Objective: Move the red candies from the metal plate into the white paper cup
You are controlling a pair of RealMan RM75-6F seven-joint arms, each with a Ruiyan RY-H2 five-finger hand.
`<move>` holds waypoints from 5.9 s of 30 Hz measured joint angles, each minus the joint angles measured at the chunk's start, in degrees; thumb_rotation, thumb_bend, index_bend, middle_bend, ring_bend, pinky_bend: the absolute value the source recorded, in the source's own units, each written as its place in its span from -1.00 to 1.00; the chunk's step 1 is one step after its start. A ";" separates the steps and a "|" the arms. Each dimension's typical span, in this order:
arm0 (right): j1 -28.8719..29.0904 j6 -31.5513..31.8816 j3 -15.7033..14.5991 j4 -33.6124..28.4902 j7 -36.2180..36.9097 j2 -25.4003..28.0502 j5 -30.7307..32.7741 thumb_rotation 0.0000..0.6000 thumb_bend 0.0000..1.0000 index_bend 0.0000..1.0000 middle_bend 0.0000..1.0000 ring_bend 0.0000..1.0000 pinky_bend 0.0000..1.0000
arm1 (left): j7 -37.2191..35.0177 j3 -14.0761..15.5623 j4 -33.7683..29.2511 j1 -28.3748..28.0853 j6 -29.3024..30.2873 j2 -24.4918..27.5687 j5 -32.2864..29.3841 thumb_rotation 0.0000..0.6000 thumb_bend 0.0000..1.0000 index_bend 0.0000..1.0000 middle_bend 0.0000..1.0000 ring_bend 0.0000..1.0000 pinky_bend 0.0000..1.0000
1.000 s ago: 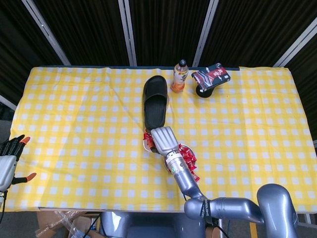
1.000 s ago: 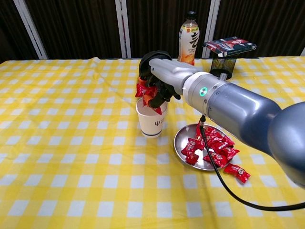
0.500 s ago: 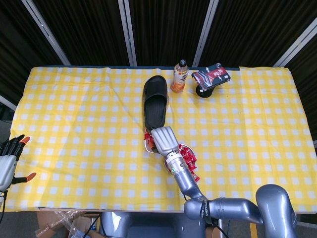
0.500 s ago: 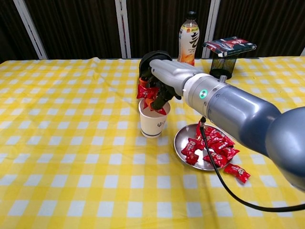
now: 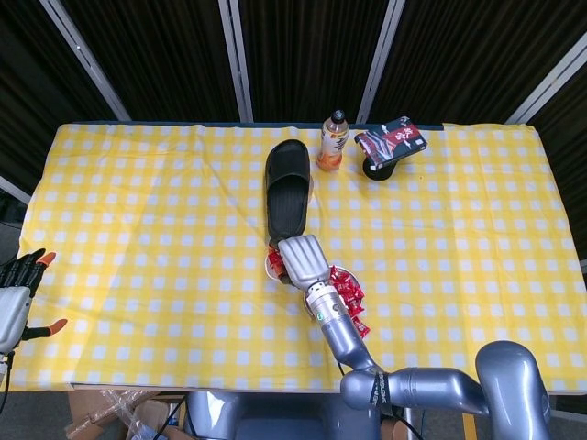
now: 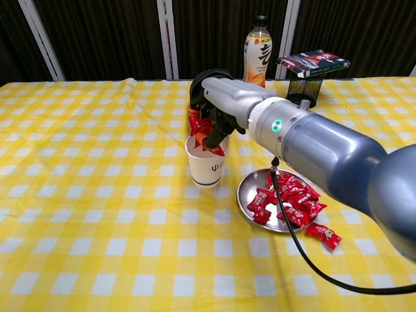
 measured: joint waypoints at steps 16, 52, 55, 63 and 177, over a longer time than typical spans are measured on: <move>0.14 0.52 0.01 -0.06 -0.98 -0.72 0.13 1.00 -0.14 -0.29 -0.11 0.06 0.48 | -0.40 0.06 0.02 0.03 0.08 0.14 0.23 1.00 -0.93 -1.00 -1.00 -1.00 -1.00; -14.01 12.51 -14.64 -25.45 -6.47 17.46 -9.32 1.00 -0.14 -0.44 0.55 0.70 0.69 | 0.68 0.15 0.56 0.90 2.93 -0.69 2.02 1.00 -0.93 -1.00 -1.00 -1.00 -1.00; -14.99 12.84 -16.46 -25.39 -7.56 17.53 -10.38 1.00 -0.14 -0.38 0.59 0.74 0.69 | 0.62 0.18 0.75 1.01 3.26 -0.78 2.39 1.00 -0.93 -0.99 -1.00 -1.00 -1.00; -17.34 11.15 -21.29 -23.85 -4.04 19.09 -18.02 1.00 -0.14 -0.32 0.64 0.78 0.69 | 0.65 0.37 1.09 1.34 4.03 -0.98 3.14 1.00 -0.93 -0.98 -1.00 -1.00 -1.00; -27.97 1.30 -24.15 -18.59 -3.17 19.43 -22.39 1.00 0.07 -0.38 0.64 0.78 0.69 | -3.17 -0.97 3.31 3.00 9.94 -3.03 6.64 1.00 -0.92 -0.94 -1.00 -1.00 -1.00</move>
